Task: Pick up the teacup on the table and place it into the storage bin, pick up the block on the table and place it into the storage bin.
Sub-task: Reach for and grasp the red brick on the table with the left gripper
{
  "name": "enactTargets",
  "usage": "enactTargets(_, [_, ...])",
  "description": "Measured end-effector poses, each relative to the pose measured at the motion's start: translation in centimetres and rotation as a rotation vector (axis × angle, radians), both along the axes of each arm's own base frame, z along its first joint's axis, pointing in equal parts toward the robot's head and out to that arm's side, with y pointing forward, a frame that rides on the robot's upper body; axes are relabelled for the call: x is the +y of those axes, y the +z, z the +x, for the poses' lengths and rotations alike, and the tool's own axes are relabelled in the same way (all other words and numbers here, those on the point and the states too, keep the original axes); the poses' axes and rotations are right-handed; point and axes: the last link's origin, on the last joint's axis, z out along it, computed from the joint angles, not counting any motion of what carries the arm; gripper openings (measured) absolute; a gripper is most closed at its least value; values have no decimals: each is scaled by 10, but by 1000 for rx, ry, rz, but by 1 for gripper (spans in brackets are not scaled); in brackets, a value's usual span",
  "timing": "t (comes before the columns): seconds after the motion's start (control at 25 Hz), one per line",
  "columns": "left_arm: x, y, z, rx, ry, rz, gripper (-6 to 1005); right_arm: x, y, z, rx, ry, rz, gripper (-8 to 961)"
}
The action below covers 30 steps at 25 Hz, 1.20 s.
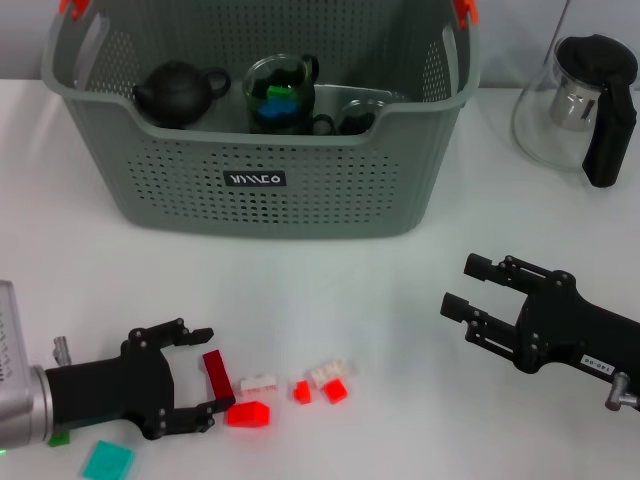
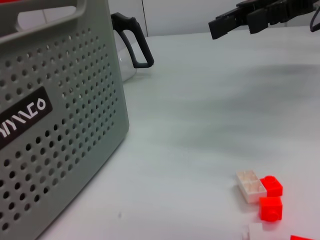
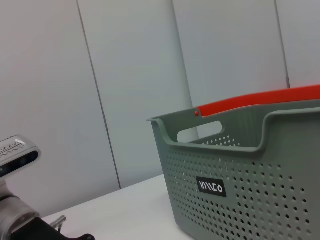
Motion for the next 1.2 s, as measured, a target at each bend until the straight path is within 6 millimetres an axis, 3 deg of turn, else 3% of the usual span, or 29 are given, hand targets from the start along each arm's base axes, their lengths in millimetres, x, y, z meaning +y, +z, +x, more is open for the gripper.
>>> enactTargets(1.2, [7, -5, 2, 3, 75, -67, 780, 0, 0, 1, -1, -3, 1, 638])
